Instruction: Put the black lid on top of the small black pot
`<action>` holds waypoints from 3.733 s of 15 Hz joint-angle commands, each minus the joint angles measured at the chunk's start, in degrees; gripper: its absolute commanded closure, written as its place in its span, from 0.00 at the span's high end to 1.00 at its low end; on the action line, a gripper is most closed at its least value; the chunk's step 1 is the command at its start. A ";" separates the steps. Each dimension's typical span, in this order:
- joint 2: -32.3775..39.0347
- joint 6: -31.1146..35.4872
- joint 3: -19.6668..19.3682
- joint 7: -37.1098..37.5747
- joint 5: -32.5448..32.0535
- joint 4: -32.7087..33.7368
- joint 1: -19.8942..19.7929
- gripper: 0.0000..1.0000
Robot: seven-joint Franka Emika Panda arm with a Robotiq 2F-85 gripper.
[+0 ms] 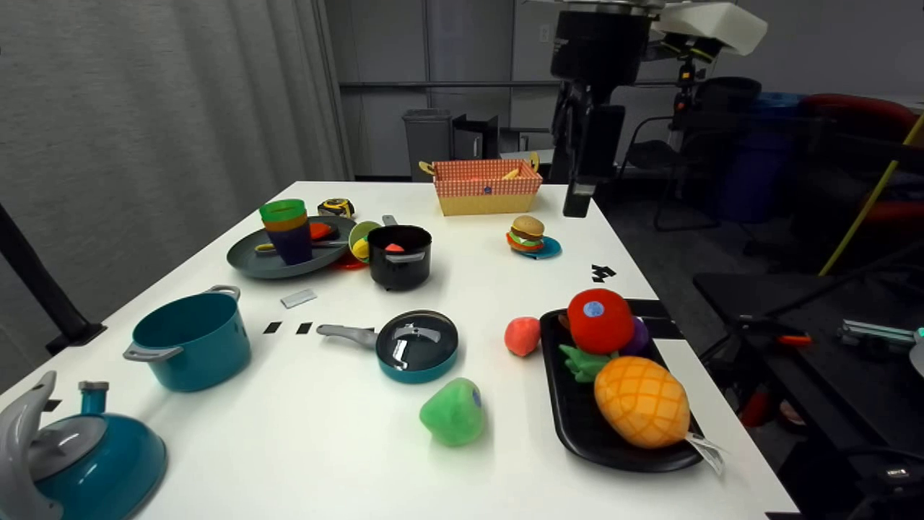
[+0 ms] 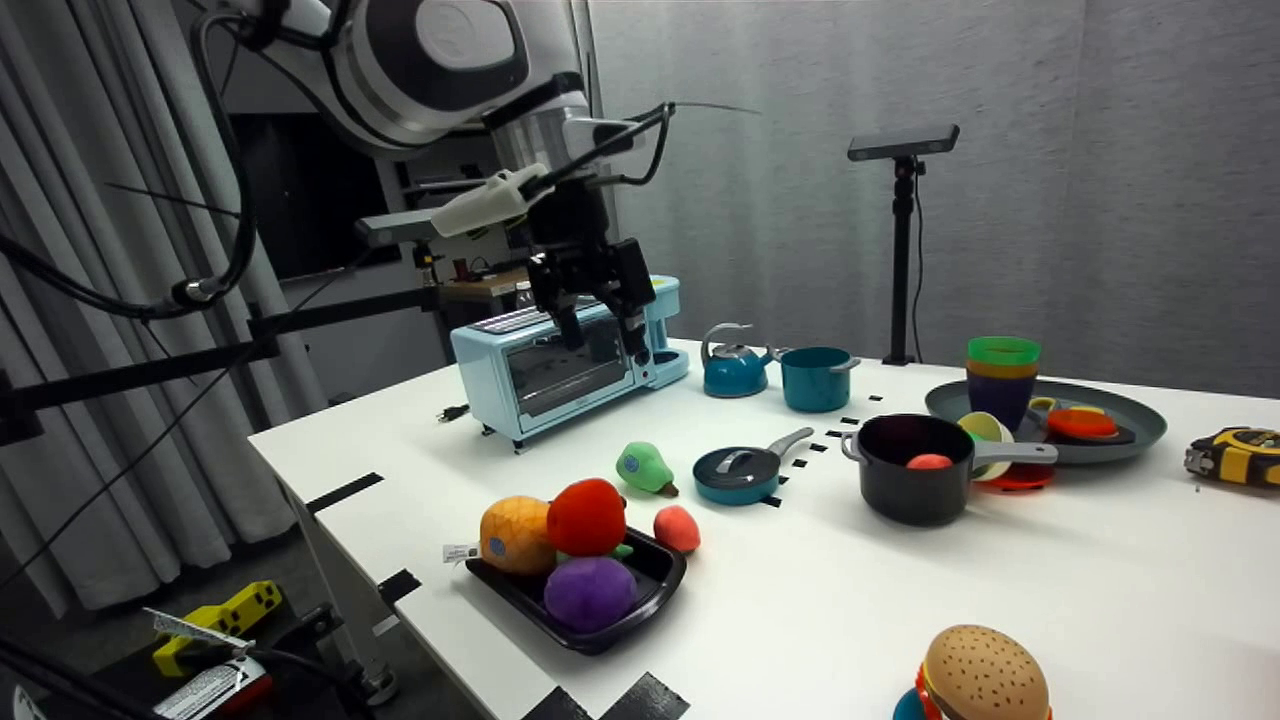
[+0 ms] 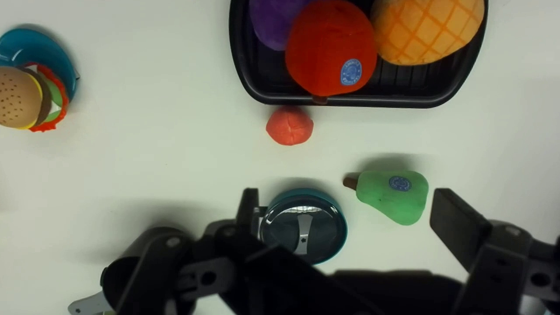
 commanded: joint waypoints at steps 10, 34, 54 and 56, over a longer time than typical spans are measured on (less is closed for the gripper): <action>14.33 14.86 0.43 3.72 -5.43 4.52 -0.31 1.00; 31.83 17.13 -2.62 8.31 -8.25 20.06 1.75 1.00; 47.65 16.24 -4.26 11.82 -6.75 35.85 4.77 1.00; 48.25 16.22 -4.29 11.93 -6.71 36.40 4.98 1.00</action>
